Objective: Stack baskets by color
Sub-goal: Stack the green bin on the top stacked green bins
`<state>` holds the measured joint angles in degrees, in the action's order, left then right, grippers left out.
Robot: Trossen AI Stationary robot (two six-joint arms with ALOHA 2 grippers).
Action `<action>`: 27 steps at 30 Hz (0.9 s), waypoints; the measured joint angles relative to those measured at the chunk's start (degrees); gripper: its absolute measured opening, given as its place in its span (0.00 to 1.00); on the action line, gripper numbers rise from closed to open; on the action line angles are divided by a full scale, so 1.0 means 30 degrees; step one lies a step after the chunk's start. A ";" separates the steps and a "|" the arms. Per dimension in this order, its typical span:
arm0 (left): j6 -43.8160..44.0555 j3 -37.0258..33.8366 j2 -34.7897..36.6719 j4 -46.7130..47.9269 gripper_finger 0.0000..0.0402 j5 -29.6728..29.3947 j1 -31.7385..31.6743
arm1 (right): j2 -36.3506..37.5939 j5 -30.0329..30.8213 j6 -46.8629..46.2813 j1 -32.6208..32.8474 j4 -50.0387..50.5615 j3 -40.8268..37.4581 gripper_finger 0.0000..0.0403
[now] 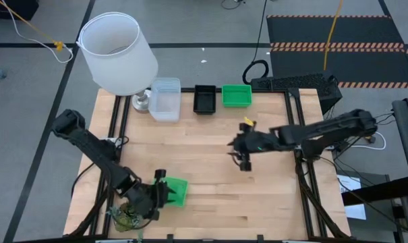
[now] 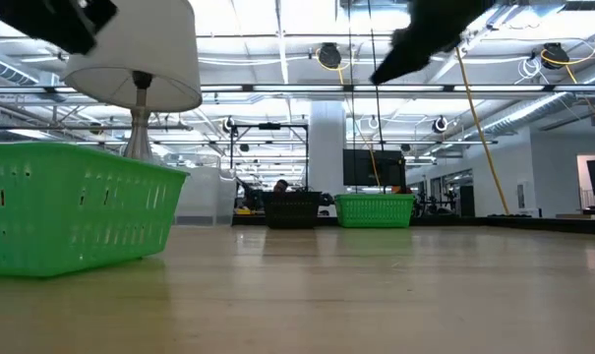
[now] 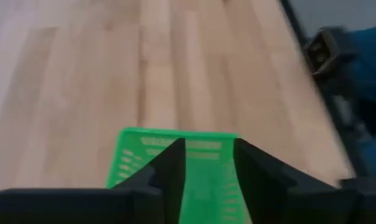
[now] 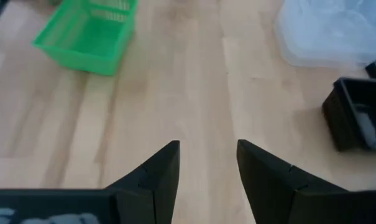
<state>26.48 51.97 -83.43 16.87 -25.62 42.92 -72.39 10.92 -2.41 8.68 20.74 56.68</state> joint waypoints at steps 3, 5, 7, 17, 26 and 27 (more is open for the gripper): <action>0.1210 0.1007 -0.0262 0.0981 0.40 -0.0025 0.0743 | 0.1346 0.1195 -0.0938 0.1419 -0.0470 -0.1417 0.39; 0.1966 0.1757 -0.0444 0.2036 0.42 -0.0039 0.1098 | 0.2022 0.1402 -0.0942 0.2035 -0.0519 -0.1920 0.39; 0.2626 0.2488 -0.0640 0.3251 0.42 -0.0050 0.1367 | 0.2563 0.1316 -0.0974 0.2438 -0.0547 -0.2172 0.39; 0.6438 0.3326 -0.2316 0.7472 0.42 0.2015 0.1987 | 0.3474 0.1338 -0.0879 0.3289 -0.0551 -0.2265 0.39; 0.7090 0.3326 -0.3845 0.7829 0.42 0.3446 0.2020 | 0.3479 0.1270 -0.1567 0.3283 -0.0566 -0.2265 0.39; 0.7090 0.3326 -0.3896 0.7837 0.42 0.3472 0.2031 | 0.3479 0.1266 -0.1654 0.3283 -0.0573 -0.2265 0.39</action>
<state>47.75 61.95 -95.12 40.38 -15.20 49.01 -61.95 14.72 -7.37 18.52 19.03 49.89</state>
